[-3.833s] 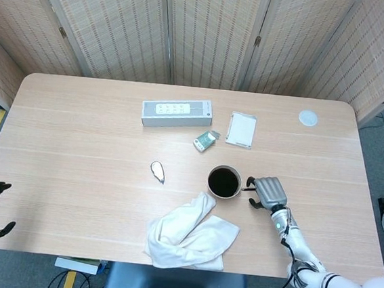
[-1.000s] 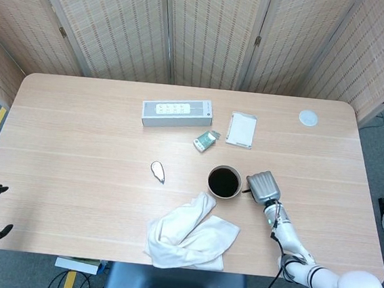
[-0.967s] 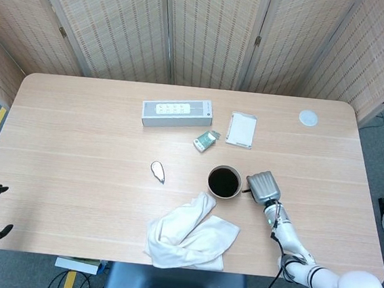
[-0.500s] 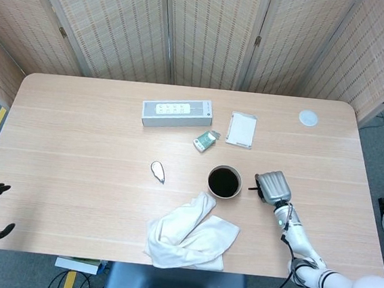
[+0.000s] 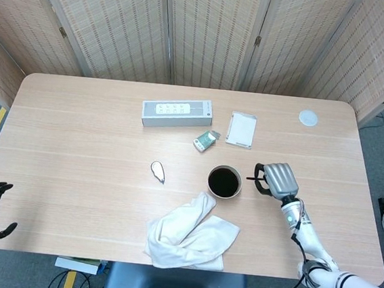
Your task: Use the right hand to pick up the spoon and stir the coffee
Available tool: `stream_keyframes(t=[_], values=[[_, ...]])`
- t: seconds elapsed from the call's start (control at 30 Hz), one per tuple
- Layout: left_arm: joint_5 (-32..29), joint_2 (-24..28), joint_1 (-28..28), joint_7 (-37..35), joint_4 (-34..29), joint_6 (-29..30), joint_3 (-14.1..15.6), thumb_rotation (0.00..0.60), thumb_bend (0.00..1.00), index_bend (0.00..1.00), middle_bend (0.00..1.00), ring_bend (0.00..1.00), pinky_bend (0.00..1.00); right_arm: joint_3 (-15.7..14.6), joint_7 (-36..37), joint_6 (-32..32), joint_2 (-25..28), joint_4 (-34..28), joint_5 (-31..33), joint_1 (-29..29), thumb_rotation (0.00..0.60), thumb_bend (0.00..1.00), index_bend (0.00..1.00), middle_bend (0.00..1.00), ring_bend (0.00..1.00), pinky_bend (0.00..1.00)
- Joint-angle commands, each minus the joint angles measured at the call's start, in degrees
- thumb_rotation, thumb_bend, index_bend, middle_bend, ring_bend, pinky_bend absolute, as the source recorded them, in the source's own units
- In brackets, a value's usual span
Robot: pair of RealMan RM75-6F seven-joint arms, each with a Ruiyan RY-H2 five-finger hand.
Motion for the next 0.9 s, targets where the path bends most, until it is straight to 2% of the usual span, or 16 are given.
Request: stream_keyframes(t=[0.03, 0.13, 0.3, 0.6, 0.9], values=[[0.1, 0.3, 0.0, -0.5, -0.4, -0.1, 0.1, 0.6, 0.21, 0.2, 0.2, 0.19, 0.19, 2.1, 6.1, -1.2, 1.5, -4.2, 0.7, 0.6, 0.6, 0.45, 0.7, 1.0, 1.0, 1.0], [0.5, 0.4, 0.0, -0.9, -0.7, 0.2, 0.1, 0.6, 0.22, 0.2, 0.2, 0.19, 0.19, 3.0, 10.2, -2.2, 0.5, -5.1, 0.9, 1.5, 0.6, 0.45, 0.7, 1.0, 1.0, 1.0], [0.5, 1.1, 0.2, -2.4, -1.1, 0.1, 0.3, 0.6, 0.21, 0.2, 0.2, 0.19, 0.19, 4.6, 17.5, -3.6, -3.5, -3.2, 1.5, 3.0, 0.6, 0.45, 0.7, 1.0, 1.0, 1.0], [0.1, 1.8, 1.0, -3.4, -0.6, 0.7, 0.6, 0.6, 0.22, 0.2, 0.2, 0.19, 0.19, 5.9, 25.4, -7.0, -11.0, 3.7, 2.4, 6.4, 0.6, 0.49, 0.72, 1.0, 1.0, 1.0], [-0.2, 2.2, 1.6, -3.9, -0.7, 0.8, 0.8, 0.6, 0.22, 0.2, 0.2, 0.19, 0.19, 6.6, 31.3, -7.5, -17.4, 10.7, 2.0, 8.3, 0.6, 0.5, 0.73, 1.0, 1.0, 1.0]])
